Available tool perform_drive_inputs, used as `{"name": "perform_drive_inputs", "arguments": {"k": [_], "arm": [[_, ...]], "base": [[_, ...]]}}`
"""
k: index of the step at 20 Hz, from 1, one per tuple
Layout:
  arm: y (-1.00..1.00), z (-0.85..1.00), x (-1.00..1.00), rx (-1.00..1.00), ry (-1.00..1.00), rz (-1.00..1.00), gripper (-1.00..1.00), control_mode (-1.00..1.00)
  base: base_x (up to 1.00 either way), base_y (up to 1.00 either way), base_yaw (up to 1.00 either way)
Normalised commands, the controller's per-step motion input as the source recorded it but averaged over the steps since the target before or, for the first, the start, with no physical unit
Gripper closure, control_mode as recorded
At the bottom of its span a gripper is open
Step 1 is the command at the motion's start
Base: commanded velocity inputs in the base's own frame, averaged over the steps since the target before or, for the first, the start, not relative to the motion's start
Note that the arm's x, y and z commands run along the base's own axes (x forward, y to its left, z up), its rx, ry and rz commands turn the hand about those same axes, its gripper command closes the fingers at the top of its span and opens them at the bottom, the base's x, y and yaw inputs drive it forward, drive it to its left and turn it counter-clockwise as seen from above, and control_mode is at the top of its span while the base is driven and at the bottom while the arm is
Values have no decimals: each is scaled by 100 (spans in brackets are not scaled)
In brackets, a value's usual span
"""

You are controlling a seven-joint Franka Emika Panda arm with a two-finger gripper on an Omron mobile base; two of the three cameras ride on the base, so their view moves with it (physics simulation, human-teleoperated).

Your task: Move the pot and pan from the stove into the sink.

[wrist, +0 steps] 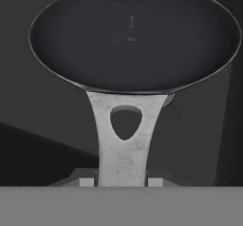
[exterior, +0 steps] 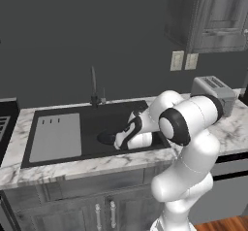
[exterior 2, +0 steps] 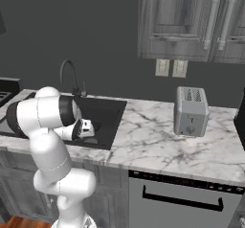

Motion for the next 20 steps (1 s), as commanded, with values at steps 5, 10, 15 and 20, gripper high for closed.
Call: {"name": "perform_drive_inputs", "arguments": {"k": [5,10,15,20], "arm": [[0,0,0,0,0,0,-100,-100],[0,12,2,1,0,0,-100,-100],[0,52,3,1,3,-2,-100,-100],[0,75,1,0,8,-2,-100,-100]], "base": [[0,0,0],[0,0,0],[0,0,0],[0,0,0]]}}
